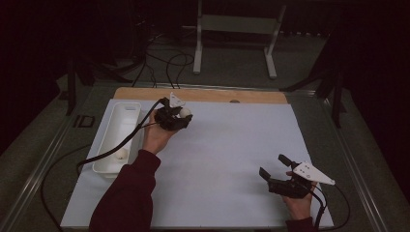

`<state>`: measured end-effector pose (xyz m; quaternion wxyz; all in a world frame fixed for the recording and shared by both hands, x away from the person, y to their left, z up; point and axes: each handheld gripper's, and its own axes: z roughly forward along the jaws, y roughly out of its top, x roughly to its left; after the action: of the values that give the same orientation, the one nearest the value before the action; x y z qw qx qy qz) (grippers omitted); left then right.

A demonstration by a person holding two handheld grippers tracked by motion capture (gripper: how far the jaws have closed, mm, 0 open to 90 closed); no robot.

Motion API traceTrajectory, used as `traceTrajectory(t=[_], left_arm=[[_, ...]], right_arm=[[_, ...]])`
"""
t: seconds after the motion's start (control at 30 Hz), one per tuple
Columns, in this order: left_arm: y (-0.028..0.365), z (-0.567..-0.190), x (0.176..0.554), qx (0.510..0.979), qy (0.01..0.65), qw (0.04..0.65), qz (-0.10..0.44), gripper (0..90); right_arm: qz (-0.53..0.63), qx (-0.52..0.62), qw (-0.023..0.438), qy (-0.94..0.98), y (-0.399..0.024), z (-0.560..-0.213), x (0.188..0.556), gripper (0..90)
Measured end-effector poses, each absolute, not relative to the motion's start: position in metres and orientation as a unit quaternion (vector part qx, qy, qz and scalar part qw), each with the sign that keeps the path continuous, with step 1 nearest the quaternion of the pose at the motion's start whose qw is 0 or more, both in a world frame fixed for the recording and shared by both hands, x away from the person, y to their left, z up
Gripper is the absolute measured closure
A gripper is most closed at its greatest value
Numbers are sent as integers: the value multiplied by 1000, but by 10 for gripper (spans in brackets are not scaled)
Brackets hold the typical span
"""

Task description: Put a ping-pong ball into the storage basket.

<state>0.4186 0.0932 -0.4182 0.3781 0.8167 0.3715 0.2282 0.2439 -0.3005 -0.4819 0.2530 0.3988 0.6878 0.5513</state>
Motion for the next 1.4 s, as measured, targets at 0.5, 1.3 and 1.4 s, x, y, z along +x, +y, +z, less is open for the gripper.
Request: traceTrajectory(t=[0.5,1.3,1.4], left_arm=[[99,-408,414,813,372,381,237,508],[106,-396,405,808,373,382,249,508],[108,-394,404,808,372,381,251,508]], right_arm=[[551,399,253,688,-300,-482,244,77],[551,398,252,688,-300,-482,244,77],[551,399,252,688,-300,-482,244,77]])
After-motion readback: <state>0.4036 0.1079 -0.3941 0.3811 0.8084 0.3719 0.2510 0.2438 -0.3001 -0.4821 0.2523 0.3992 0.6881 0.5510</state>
